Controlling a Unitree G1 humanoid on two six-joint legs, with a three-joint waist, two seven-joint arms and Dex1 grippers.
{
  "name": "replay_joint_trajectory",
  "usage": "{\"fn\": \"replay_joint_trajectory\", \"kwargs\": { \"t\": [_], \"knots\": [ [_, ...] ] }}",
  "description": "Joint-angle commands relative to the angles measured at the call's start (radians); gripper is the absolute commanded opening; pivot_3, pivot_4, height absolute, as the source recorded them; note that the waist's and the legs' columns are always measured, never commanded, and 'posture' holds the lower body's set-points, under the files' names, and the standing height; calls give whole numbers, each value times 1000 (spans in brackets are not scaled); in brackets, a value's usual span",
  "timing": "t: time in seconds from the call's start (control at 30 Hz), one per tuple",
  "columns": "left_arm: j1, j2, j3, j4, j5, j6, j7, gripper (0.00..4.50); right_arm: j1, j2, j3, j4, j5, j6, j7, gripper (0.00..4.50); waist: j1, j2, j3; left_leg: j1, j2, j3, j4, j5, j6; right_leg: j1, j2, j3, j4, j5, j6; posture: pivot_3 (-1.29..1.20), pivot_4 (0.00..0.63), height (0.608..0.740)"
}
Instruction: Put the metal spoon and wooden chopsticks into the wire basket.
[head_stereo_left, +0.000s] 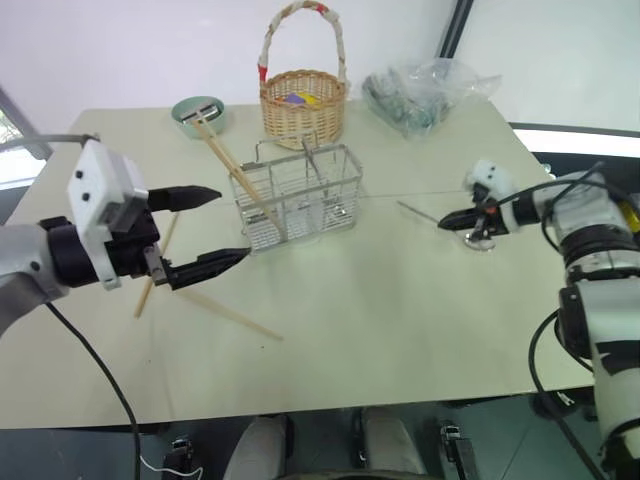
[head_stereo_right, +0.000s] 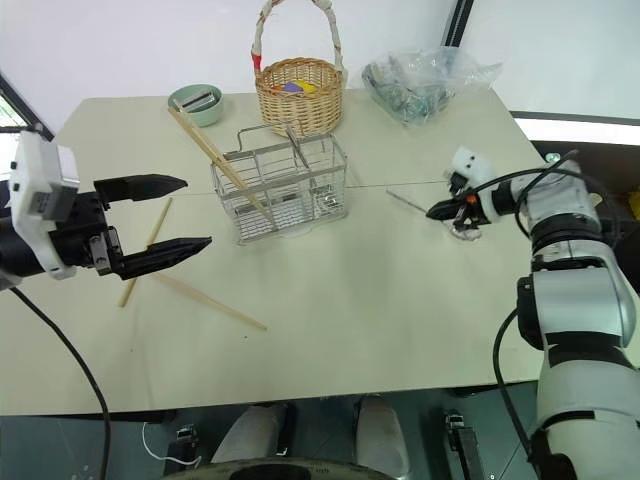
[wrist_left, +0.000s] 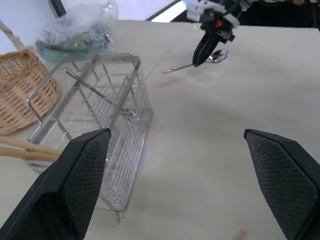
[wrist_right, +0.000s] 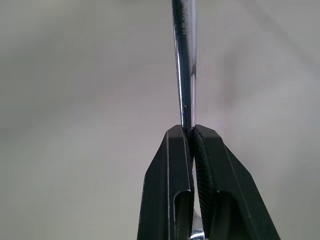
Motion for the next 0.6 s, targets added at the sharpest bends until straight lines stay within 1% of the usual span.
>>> {"fn": "replay_joint_trajectory", "kwargs": {
  "t": [0.03,0.1,0.17,0.23,0.3,0.37,0.43,0.6],
  "knots": [
    [-32,9,39,19,18,-31,4,4500,5,-37,-123,-214,158,121,39,29,1,0,0,0,0,0,0,0,0,0,0,0,0,0,0,0,150,681],
    [-43,8,38,30,21,-35,4,4500,14,-13,-203,-376,273,261,8,29,-1,0,0,0,0,0,0,0,0,0,0,0,0,0,0,0,150,681],
    [-52,4,29,43,34,-46,1,4500,13,62,-276,-553,379,376,-104,29,-4,0,0,0,1,0,0,0,0,0,0,0,0,0,0,0,150,681],
    [-59,-3,16,55,50,-57,-2,4500,11,150,-305,-682,433,450,-233,29,-6,0,0,1,2,0,0,0,0,-1,1,0,1,0,0,0,150,681],
    [-66,-10,3,63,62,-66,-5,4500,11,261,-297,-762,439,470,-383,29,-4,-1,-1,1,3,-1,0,0,0,-1,3,0,1,1,-1,0,150,681],
    [-75,-14,-8,70,70,-73,-6,4500,16,354,-277,-786,418,456,-509,29,-1,-1,-1,1,4,-2,0,1,-2,-2,4,0,2,2,-3,0,150,681],
    [-80,-18,-13,76,77,-79,-7,4500,18,431,-258,-765,392,418,-613,29,4,-2,-1,0,4,-2,0,2,-3,-3,5,0,2,3,-4,0,150,681],
    [-70,-16,12,75,82,-77,-6,4500,-7,542,-230,-659,365,305,-756,29,9,-4,-2,-2,2,-4,0,2,-3,-7,5,1,1,4,-6,0,150,681]
  ]
}}
